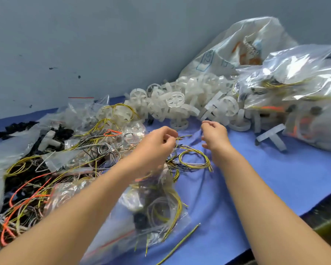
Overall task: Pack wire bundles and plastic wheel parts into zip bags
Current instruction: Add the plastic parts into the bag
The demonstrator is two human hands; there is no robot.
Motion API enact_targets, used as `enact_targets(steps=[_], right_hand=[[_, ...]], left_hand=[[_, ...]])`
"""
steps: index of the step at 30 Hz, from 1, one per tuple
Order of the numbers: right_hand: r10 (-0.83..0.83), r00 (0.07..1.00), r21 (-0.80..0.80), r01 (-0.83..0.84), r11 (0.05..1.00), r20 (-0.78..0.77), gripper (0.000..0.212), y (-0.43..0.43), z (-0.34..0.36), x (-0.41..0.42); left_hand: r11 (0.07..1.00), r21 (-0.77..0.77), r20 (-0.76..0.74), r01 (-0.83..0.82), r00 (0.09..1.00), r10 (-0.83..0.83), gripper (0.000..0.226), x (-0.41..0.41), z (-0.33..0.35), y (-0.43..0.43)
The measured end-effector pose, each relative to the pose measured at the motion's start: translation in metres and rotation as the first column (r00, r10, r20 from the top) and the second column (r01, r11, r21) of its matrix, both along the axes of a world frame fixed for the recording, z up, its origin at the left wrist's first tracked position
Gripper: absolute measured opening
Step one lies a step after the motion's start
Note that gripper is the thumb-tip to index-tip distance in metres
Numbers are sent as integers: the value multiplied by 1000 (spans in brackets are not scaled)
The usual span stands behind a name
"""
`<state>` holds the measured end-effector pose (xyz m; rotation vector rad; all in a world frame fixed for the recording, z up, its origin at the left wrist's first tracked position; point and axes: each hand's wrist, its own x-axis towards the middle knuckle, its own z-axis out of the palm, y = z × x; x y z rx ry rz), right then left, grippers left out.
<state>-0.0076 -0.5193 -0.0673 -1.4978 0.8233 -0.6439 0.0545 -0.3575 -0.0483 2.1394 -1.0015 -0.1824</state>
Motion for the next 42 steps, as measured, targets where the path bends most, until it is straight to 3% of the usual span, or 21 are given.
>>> enact_targets(steps=[6,11,14,17,21,25,27,29,32,35,37,39,42], right_hand=[[-274,960,351,239,905,55,30,-36,-17,1],[-432,900,444,366,818,53,21,-51,-24,10],[-479,874,520,376,767,76,21,-51,-24,13],[-479,876,501,393,771,51,29,-51,-23,15],[-452,891,520,364,773,48,39,-54,-21,16],[-511,859,534,422,732,21,35,-47,-20,11],[-496,868,513,414,752,26,19,-39,-17,8],[-434,899,435,369,821,57,9,-24,-9,6],[-327,945,146,323,935,8,17,10,3,5],[23,983,-50,-15,999,180,20,56,19,11],[338,907,-90,-326,941,250,29,88,31,12],[586,763,-129,-575,808,272,36,116,36,12],[749,618,-191,-726,660,238,46,153,38,14]], left_hand=[[964,231,127,128,979,-161,39,18,-22,-130],[892,442,331,99,906,-265,39,27,-37,-202],[844,532,350,58,893,-282,35,31,-38,-222],[872,485,359,66,894,-268,31,35,-39,-220],[873,460,432,161,819,-379,28,33,-38,-192],[874,446,433,196,807,-402,35,33,-31,-148],[854,479,394,204,820,-417,39,35,-26,-118],[851,479,318,214,862,-396,38,34,-20,-86],[915,371,213,159,944,-251,34,31,-6,-34],[989,108,85,98,991,-108,25,26,12,26],[995,-62,-39,81,996,-83,16,20,24,66],[983,-175,-144,58,986,-84,11,12,32,103],[955,-292,-255,48,959,-126,19,0,35,149]])
